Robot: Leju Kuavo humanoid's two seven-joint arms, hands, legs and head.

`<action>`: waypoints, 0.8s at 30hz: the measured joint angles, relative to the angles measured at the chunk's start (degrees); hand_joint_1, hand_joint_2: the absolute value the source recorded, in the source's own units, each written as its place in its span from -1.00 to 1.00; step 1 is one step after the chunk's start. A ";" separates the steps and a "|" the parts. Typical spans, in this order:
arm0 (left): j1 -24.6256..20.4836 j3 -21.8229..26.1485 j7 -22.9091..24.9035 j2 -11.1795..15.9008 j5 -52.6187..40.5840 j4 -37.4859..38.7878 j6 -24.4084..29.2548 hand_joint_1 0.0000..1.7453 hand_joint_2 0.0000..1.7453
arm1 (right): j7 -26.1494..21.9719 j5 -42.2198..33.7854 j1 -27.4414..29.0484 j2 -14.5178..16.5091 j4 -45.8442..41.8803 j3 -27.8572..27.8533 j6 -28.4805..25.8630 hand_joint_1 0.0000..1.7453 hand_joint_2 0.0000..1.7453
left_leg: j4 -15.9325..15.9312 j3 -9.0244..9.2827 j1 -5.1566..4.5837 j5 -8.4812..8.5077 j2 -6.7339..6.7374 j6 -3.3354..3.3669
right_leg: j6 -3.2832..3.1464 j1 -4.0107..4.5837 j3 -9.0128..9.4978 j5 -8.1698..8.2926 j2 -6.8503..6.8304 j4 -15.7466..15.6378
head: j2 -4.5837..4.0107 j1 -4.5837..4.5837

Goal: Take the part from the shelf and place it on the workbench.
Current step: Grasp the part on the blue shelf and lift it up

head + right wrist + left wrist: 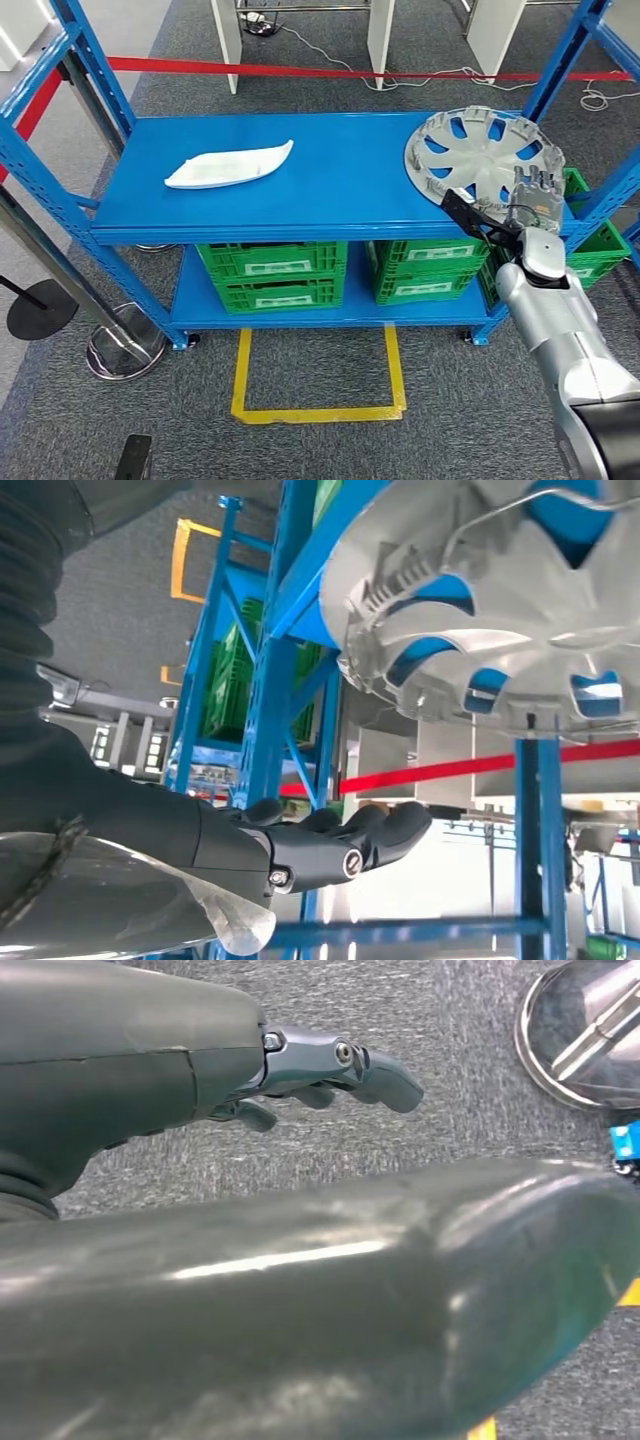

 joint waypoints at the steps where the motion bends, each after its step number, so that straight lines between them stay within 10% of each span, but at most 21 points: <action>1: -0.02 -0.01 -0.02 0.02 0.01 -0.01 0.00 -1.00 -1.00 | -0.01 0.01 -0.10 -0.01 0.09 -0.01 0.08 -1.00 1.00 | 2.24 -0.95 0.09 -1.45 0.00 -0.35 | -0.27 -0.15 0.08 0.09 -0.04 -0.12 | 0.00 -0.10; 5: 0.05 -0.02 -0.03 -0.03 0.11 -0.01 0.00 -1.00 -1.00 | -0.04 0.02 -0.18 -0.01 0.52 -0.01 0.40 -1.00 1.00 | 15.11 -6.62 0.52 -6.63 0.01 -1.17 | -0.59 -0.14 0.12 0.03 -0.04 -0.09 | 0.01 -0.27; 10: -0.08 -0.02 -0.12 0.01 0.17 -0.01 -0.04 -1.00 -1.00 | -0.02 0.04 -0.28 -0.01 0.66 0.01 0.49 -1.00 1.00 | 1.12 -0.22 0.45 0.97 -0.01 -0.36 | -0.04 0.07 0.31 -0.34 0.17 0.11 | 0.00 -0.24; 15: -0.10 -0.04 -0.17 -0.13 0.22 -0.01 -0.15 -1.00 -1.00 | 0.01 0.02 -0.32 -0.01 0.68 0.02 0.86 -1.00 1.00 | -1.75 0.93 0.37 0.99 -0.03 1.04 | 1.45 0.00 -0.54 -1.11 0.15 0.96 | 0.01 -0.15; 20: -0.05 -0.04 -0.19 -0.16 0.53 -0.01 -0.15 -1.00 -1.00 | 0.01 0.02 0.21 -0.14 0.67 0.02 1.90 -1.00 1.00 | -2.02 1.35 0.55 0.84 0.01 1.93 | 2.23 -0.13 -8.94 -7.48 0.08 16.74 | -0.01 0.07; 22: 0.04 -0.04 -0.19 -0.24 0.53 -0.01 -0.15 -1.00 -1.00 | 0.01 0.03 0.51 -0.14 0.66 0.03 2.03 -1.00 1.00 | -1.95 1.66 0.56 0.57 -0.01 1.86 | 2.21 -0.14 -8.93 -5.25 0.03 15.60 | 0.00 0.09; 24: 0.05 -0.04 -0.19 -0.29 0.53 -0.01 -0.15 -1.00 -1.00 | 0.01 0.05 0.47 -0.16 0.63 0.03 2.05 -1.00 1.00 | -1.83 2.25 0.60 0.06 -0.02 1.53 | 2.07 -0.15 -4.94 -0.98 -0.11 7.32 | 0.01 0.07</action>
